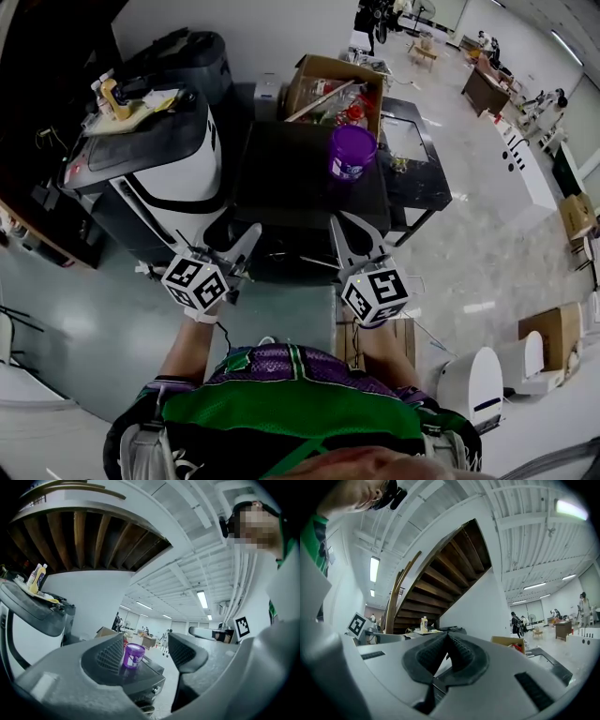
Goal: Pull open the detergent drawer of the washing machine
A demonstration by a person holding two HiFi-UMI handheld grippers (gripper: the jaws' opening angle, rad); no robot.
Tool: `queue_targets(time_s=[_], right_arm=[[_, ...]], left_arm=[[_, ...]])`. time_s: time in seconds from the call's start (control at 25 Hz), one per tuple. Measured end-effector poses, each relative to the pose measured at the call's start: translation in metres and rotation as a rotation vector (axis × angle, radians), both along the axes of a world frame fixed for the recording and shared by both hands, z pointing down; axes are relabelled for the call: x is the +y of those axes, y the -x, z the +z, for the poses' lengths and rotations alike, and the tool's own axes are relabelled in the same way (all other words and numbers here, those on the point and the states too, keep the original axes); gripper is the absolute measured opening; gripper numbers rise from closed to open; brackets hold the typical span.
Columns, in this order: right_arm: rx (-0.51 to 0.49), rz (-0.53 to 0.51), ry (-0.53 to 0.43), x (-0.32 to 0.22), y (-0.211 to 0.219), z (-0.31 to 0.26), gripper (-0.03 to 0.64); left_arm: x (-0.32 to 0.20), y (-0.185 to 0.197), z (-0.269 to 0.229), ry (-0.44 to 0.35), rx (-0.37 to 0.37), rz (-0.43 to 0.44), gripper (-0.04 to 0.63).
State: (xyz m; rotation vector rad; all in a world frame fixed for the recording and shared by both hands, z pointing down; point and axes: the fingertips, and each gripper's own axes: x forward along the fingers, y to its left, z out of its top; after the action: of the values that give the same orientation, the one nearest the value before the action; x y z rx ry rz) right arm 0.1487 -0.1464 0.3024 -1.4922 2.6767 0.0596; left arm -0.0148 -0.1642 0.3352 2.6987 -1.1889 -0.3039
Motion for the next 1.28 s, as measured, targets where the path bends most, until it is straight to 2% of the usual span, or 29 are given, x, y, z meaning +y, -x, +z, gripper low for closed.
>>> queue_targets(time_s=[0.2,0.44,0.6,0.88,1.08,1.28], right_arm=[[0.008,0.012,0.009,-0.003,-0.003,0.003,0.002],[0.016,0.033,0.033,-0.015,-0.005,0.012,0.002],[0.016,0.039,0.059,-0.027,-0.001,0.022,0.002],[0.030,0.041,0.083,-0.047,0.007,0.037,0.002],[0.053,0.045,0.103,-0.063,0.014,0.052,0.002],[0.063,0.068,0.132,-0.073,0.015,0.067,0.002]], left_arm=[[-0.008,-0.009,0.026,0.060,0.018,0.050,0.287],[-0.019,-0.018,0.081,0.175,0.033,0.136,0.287],[-0.027,-0.017,0.120,0.218,0.010,0.142,0.282],[-0.044,-0.010,0.189,0.304,0.023,0.173,0.276],[-0.060,-0.006,0.250,0.375,-0.005,0.199,0.276],[-0.079,0.001,0.289,0.443,0.069,0.209,0.276]])
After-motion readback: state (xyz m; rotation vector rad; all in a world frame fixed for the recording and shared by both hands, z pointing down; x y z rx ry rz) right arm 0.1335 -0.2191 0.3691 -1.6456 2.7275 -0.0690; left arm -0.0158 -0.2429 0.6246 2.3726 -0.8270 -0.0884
